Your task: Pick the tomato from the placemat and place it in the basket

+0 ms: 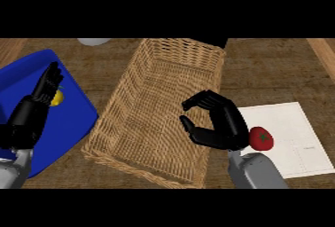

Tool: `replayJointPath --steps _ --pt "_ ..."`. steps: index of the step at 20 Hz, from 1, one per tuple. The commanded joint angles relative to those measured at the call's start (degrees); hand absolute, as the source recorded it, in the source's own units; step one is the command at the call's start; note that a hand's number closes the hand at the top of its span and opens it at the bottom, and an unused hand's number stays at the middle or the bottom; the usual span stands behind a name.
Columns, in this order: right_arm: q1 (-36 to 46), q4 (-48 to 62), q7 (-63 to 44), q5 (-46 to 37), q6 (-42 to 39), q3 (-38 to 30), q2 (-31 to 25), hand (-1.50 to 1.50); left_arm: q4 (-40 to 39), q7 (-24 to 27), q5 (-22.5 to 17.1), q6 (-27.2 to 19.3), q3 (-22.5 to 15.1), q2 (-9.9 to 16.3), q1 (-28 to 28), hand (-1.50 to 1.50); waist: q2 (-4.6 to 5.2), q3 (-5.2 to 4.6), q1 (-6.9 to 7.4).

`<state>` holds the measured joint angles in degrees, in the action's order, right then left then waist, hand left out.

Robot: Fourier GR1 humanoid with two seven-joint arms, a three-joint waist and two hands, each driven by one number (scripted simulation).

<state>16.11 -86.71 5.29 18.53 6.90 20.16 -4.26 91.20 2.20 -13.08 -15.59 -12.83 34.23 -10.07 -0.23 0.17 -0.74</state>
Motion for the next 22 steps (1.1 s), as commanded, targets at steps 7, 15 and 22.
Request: replayJointPath --steps 7,15,22 --pt "10.27 -6.32 -21.75 -27.97 15.06 3.27 -14.2 -1.5 -2.43 -0.79 2.22 1.77 -0.68 0.78 -0.96 0.0 -0.84 -0.71 -1.3" --pt "20.9 -6.69 -40.3 -29.06 -15.29 7.73 -36.9 -1.5 -3.35 0.58 2.61 2.62 -0.83 0.65 -0.83 0.0 -0.62 -0.85 -0.28" --pt "28.2 -10.24 -53.53 -9.74 -40.48 5.77 -43.07 -1.5 -2.68 -0.47 2.7 2.9 -0.84 -0.25 -1.67 0.0 -0.26 -0.4 0.27"
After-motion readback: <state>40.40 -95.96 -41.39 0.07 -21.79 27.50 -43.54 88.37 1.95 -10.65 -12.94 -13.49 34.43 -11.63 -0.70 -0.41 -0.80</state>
